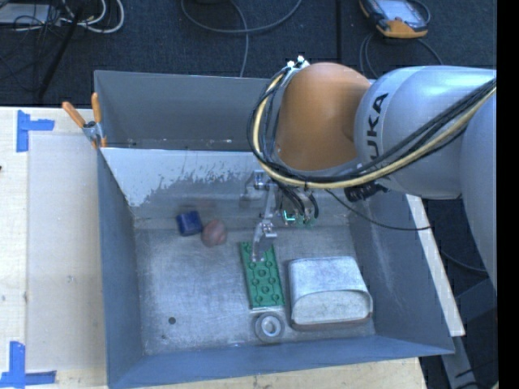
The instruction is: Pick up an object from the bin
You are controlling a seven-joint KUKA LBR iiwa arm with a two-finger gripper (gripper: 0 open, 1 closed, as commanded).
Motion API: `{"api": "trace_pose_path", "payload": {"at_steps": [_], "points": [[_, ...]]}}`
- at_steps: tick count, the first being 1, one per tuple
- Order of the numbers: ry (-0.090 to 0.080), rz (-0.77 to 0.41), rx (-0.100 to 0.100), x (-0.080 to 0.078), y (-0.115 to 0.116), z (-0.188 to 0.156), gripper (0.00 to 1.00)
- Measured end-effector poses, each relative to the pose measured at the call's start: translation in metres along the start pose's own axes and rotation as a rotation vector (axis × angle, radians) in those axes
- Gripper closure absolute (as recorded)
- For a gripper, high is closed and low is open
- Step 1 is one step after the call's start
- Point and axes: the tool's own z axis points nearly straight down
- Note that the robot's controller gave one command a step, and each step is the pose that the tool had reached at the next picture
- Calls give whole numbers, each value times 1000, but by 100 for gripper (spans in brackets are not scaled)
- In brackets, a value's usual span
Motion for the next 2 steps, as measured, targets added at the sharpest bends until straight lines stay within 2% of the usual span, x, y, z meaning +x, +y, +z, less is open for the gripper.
{"api": "trace_pose_path", "payload": {"at_steps": [1, 2], "points": [[-14, -51, -5, -17, -39, 106, 0], [-6, -52, -2, -16, -40, 102, 100]]}}
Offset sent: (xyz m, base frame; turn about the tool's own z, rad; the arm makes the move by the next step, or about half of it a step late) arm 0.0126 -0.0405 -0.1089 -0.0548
